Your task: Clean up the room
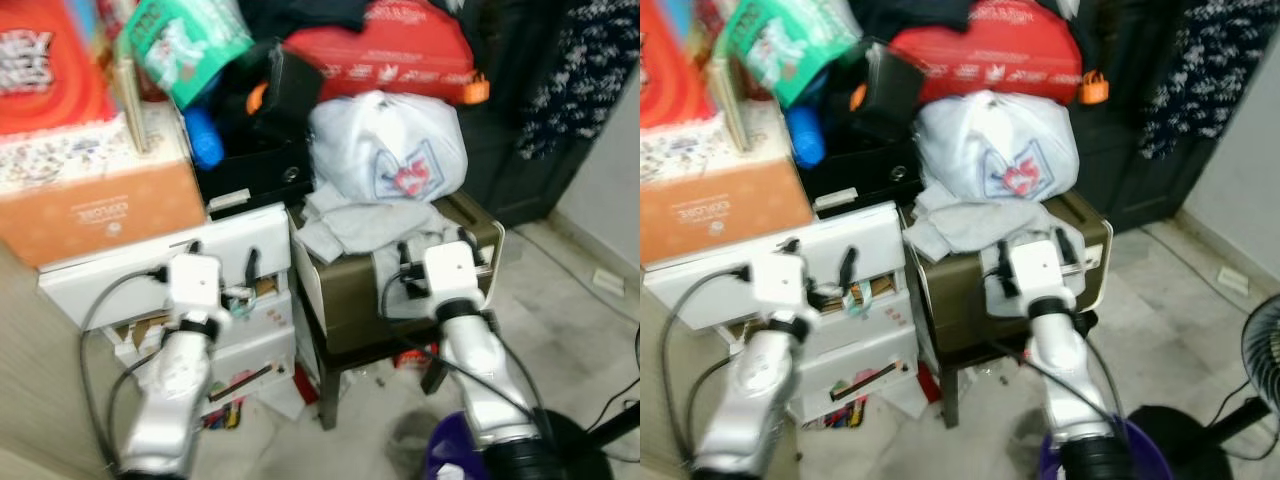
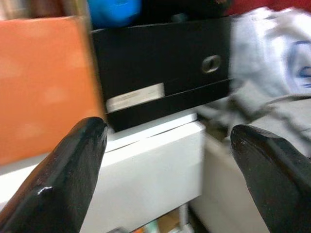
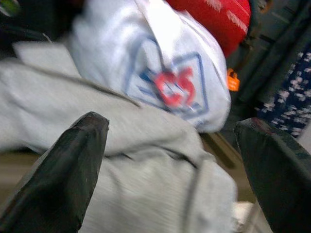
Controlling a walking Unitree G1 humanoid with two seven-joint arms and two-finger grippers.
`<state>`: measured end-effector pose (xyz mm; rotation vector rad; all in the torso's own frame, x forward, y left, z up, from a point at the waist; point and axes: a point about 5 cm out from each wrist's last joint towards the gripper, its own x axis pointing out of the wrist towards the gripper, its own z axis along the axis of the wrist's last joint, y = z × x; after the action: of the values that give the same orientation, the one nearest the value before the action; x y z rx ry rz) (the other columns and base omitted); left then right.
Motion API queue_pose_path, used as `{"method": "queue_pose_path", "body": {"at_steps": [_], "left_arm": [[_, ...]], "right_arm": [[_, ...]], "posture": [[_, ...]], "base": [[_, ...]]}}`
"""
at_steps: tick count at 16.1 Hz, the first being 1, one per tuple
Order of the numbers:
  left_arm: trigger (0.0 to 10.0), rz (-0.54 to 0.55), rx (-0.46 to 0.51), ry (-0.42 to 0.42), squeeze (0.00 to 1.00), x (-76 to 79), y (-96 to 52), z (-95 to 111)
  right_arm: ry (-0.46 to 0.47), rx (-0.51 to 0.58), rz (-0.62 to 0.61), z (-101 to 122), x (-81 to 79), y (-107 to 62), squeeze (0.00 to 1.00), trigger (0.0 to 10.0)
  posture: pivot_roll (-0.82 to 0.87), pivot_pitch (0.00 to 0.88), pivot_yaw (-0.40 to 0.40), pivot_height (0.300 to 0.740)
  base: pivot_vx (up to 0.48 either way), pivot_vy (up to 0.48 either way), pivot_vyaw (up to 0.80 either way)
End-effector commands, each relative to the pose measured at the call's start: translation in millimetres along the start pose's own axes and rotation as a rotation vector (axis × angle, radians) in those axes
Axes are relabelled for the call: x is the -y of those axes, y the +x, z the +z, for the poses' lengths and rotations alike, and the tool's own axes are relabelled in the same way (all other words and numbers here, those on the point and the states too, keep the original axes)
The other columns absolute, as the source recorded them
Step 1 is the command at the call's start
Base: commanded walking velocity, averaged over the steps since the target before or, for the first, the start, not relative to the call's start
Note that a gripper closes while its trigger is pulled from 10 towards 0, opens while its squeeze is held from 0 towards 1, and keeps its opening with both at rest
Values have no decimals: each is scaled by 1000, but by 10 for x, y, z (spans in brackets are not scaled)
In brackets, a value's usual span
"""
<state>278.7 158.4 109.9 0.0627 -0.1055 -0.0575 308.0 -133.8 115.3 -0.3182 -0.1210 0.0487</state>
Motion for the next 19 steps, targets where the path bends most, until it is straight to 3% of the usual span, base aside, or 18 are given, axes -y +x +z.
{"method": "queue_pose_path", "body": {"at_steps": [1, 6, 10, 12, 14, 17, 19], "left_arm": [[10000, -17, 15, -4, 0, 44, 13, 34], [10000, -26, 17, 0, 0, 61, 20, 35], [10000, -35, 9, 4, 0, 66, 17, 16], [10000, -121, 11, 19, 0, 156, -6, 14], [10000, -127, 15, 40, 0, 169, -24, 11], [10000, -82, -15, 63, 0, 53, -110, -57], [10000, -38, -71, 60, 0, -108, -285, -174]], "right_arm": [[-7, -15, -18, -33, 47, -3, 0, 10000], [-14, -10, -12, -33, 12, 11, 0, 10000], [-17, -11, -11, -44, 11, 10, 0, 10000], [-18, -17, -13, -65, 13, 4, 0, 10000], [-20, -17, -13, -65, 13, 12, 0, 10000], [-18, -32, -21, -112, 61, -56, 0, 10000], [-30, -61, -16, -211, 113, -231, 0, 10000]], "posture": [[-3, 0, 10, 740], [1, 0, 15, 740], [1, 0, 18, 740], [1, 0, 20, 740], [2, 0, 21, 740], [5, 0, 22, 740], [6, 0, 24, 740]], "base": [[0, 0, 0], [0, 0, 0], [0, 0, 800], [0, 0, 800], [0, 0, 800], [0, 0, 440], [0, 0, 0]]}}
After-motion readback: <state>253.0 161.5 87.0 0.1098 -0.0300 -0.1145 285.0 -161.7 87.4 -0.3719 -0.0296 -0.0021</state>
